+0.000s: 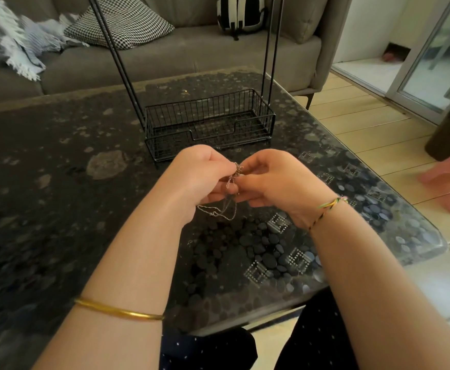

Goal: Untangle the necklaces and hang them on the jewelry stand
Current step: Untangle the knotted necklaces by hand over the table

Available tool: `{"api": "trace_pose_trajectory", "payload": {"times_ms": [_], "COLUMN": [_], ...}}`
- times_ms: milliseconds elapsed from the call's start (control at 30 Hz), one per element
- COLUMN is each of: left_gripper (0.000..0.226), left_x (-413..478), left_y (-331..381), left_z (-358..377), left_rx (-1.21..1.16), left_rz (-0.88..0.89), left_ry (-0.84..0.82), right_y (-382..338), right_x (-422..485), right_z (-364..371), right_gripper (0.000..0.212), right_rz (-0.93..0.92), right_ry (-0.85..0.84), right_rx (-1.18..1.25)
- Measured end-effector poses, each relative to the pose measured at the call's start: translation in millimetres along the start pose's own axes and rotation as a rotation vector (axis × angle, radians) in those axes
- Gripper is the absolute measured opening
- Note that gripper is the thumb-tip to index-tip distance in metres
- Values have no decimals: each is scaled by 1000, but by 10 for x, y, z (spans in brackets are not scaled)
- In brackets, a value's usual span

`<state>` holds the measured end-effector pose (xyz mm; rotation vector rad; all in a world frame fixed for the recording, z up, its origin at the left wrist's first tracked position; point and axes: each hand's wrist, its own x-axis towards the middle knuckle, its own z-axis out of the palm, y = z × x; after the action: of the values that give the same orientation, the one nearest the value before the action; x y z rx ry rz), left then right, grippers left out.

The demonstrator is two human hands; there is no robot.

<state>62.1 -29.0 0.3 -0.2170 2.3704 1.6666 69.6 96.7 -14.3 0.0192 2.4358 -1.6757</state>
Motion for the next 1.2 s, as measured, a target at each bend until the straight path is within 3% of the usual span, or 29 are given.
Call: {"api": "trace_pose_trajectory", "payload": {"times_ms": [333,467,933,1200], "left_gripper": [6,6,17,8], "left_x": [-19,-6,0,-17], "left_y": [52,45,32,28], "left_z": [-32,-27,18,24], "left_rx": [-101,-132,-97,-117], "left_rz": [-75,-85,-42,28], "left_ry": [-4,14,36,-43], "right_y": [-11,-5,-63,-37], "right_x": [-1,-11,-28,-10], "right_z": [-37,-55,-88,-50], "right_gripper": [18,22,24,22], "right_rz": [8,15,58,112], "right_ry": [29,133,259,171], "right_rx": [-53,-34,640,502]}}
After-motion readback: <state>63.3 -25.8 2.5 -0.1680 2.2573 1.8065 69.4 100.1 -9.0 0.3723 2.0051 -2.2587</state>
